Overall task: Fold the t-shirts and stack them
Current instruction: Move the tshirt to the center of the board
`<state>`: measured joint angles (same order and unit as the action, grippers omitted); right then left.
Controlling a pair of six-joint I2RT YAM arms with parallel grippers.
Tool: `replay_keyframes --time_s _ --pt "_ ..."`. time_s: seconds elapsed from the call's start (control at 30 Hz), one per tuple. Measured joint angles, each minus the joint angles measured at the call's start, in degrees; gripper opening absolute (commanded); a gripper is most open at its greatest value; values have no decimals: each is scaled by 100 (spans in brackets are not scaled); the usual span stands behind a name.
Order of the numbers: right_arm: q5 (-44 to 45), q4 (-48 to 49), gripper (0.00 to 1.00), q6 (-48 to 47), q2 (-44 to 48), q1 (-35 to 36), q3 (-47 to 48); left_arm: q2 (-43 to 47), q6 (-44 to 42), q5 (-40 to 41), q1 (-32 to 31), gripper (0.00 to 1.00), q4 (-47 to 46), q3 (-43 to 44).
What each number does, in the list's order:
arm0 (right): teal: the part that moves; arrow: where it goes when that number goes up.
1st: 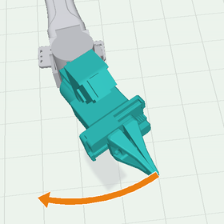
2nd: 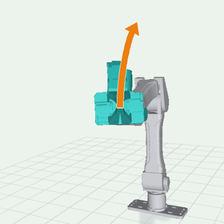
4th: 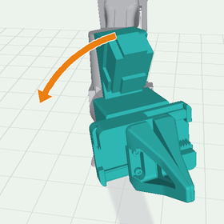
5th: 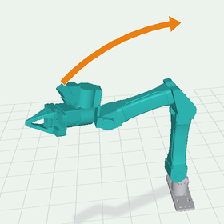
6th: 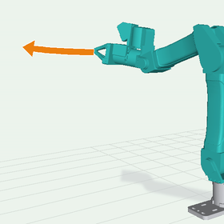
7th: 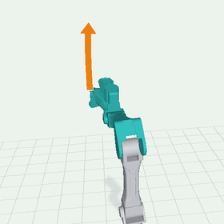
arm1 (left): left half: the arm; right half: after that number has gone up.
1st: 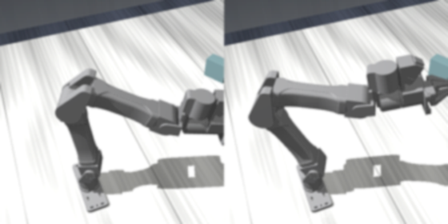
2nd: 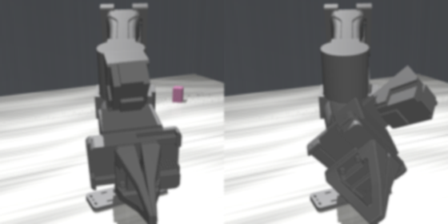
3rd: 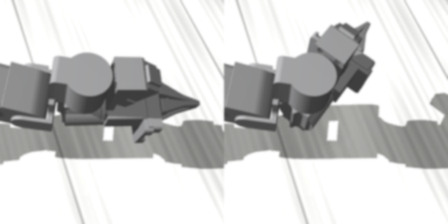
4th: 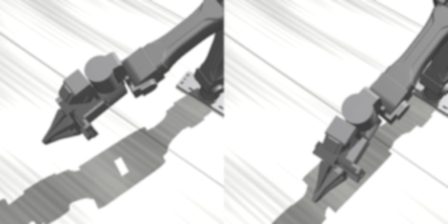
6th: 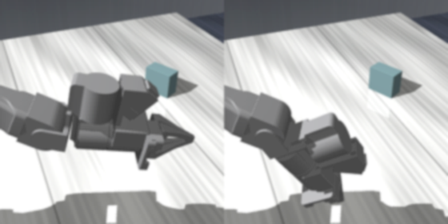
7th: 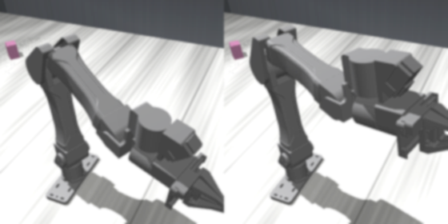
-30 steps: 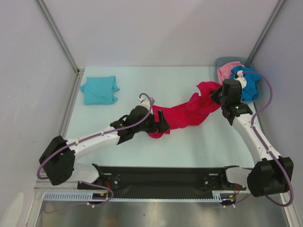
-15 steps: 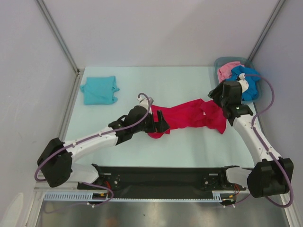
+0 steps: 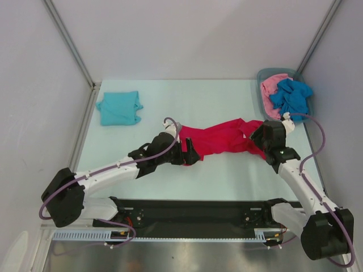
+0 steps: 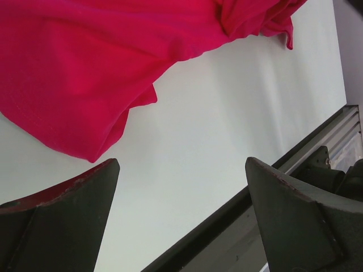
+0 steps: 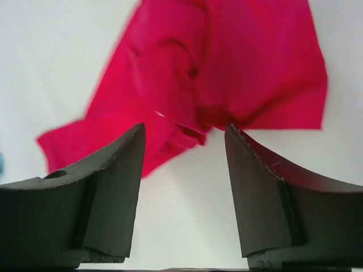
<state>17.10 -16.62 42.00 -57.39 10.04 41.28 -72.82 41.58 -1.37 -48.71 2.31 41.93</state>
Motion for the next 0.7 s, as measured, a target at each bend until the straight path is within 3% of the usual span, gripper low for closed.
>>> replay_keyframes --time_s 0.17,0.7 --pt "-2 -197 62 44 236 39 -592 -4 0 -7 -20 100 -31 -24" --pt "-83 -44 61 33 295 138 -605 -125 -2 -26 -81 100 -57 -15"
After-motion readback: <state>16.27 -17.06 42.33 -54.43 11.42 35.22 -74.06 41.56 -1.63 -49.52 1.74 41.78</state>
